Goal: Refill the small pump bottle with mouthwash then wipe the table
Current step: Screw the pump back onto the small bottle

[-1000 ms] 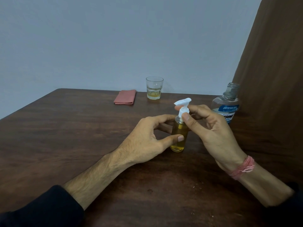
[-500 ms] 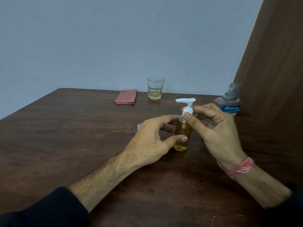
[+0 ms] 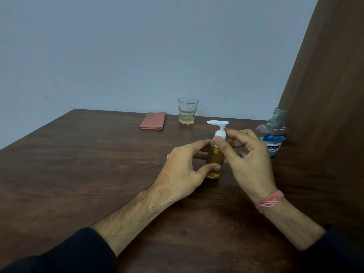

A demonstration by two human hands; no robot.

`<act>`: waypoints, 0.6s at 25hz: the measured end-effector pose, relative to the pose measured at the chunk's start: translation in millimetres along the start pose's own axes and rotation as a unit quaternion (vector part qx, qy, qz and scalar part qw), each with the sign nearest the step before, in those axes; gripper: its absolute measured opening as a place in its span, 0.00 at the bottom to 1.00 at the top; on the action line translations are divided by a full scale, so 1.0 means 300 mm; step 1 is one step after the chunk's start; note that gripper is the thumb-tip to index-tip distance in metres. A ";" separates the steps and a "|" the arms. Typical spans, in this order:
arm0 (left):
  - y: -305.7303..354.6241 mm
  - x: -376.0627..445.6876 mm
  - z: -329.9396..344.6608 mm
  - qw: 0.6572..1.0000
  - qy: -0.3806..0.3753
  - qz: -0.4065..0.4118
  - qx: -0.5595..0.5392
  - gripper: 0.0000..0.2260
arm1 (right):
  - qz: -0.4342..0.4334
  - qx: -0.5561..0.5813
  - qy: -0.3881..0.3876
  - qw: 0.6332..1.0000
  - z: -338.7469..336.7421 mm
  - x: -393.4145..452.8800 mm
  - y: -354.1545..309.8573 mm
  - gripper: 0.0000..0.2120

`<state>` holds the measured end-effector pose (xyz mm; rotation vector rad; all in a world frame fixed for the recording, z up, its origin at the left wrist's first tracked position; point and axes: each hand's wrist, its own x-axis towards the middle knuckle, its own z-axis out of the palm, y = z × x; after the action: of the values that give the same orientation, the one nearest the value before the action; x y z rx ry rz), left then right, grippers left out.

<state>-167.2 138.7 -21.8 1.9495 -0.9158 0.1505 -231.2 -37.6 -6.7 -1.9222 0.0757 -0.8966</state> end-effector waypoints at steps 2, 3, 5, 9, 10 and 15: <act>-0.007 0.004 -0.006 1.000 -0.006 -0.009 -0.004 0.33 | -0.001 0.000 -0.008 1.000 0.005 -0.002 -0.009 0.21; -0.008 0.005 -0.013 1.000 -0.014 -0.016 -0.008 0.36 | -0.006 -0.001 -0.015 1.000 0.006 -0.002 -0.011 0.19; -0.011 0.007 -0.040 0.998 -0.038 -0.037 -0.034 0.44 | -0.005 0.011 -0.045 0.999 -0.001 -0.004 -0.021 0.21; -0.030 0.028 -0.103 0.985 -0.041 -0.096 -0.135 0.39 | -0.038 -0.011 -0.137 0.990 -0.048 -0.013 -0.026 0.51; -0.032 0.033 -0.108 0.983 -0.024 -0.109 -0.148 0.33 | -0.045 -0.031 -0.159 0.986 -0.053 -0.014 -0.021 0.57; -0.041 0.083 -0.128 0.977 0.128 -0.135 -0.108 0.08 | -0.084 -0.076 -0.158 0.981 -0.050 -0.008 0.005 0.58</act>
<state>-131.6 159.2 1.7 1.7814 -0.4721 0.1329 -241.7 -48.6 -5.3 -2.2165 -0.2153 -0.6997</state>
